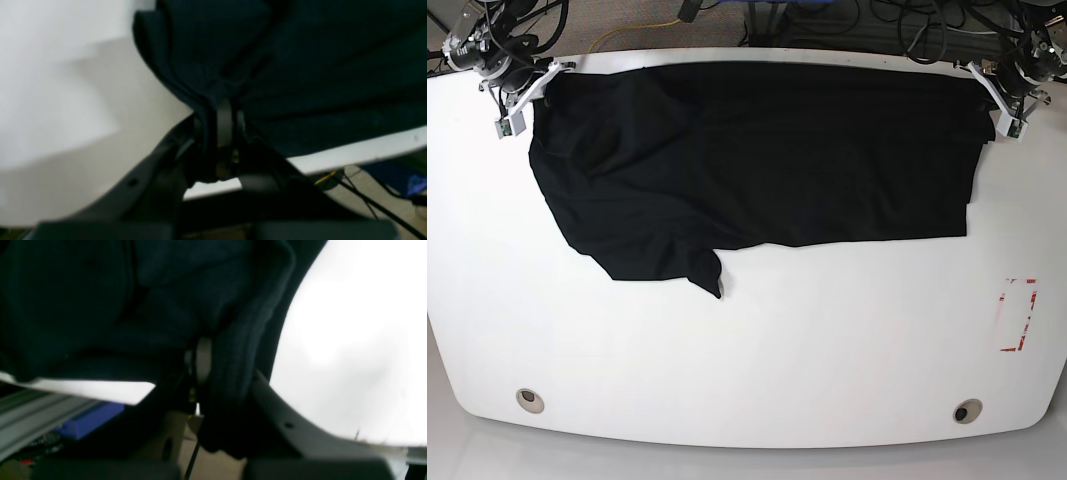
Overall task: Fold the T-shirt properly
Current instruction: 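Lift the held edge with both grippers and pull it toward the robot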
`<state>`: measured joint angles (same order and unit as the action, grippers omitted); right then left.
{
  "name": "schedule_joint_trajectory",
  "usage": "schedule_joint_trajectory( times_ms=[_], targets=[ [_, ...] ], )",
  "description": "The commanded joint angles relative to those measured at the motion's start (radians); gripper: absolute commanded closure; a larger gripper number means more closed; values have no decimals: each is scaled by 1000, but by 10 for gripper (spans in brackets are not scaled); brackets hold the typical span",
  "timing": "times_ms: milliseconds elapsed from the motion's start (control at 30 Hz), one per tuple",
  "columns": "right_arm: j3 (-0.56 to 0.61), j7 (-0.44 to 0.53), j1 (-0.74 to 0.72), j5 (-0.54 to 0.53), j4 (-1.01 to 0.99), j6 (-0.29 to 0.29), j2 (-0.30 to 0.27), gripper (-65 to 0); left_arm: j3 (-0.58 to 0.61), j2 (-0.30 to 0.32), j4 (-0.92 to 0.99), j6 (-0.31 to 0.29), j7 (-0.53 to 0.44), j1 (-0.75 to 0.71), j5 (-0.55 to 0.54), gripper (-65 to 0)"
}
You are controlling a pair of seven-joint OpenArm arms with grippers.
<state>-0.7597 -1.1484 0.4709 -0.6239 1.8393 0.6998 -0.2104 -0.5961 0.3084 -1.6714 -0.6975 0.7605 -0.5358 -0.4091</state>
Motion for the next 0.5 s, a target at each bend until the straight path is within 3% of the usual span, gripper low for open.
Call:
schedule_joint_trajectory(
  times_ms=[0,133,200,467],
  targets=[
    [-11,17,5,-1,43,-2,-10,-154,-12,19,-23,-1,-19,-4,-6,-139],
    [-14,17,9,-1,76,-2,-10,-384,-41,15,-57,-1,-14,-4,-9,-279],
    [-14,17,5,-1,98,-2,-10,-466,-64,13,-85,-1,18,1,-11,-328],
    [-10,15,-67,-95,119,-2,-50,-488,-178,13,-210,-1,218,150,-109,-339]
  ],
)
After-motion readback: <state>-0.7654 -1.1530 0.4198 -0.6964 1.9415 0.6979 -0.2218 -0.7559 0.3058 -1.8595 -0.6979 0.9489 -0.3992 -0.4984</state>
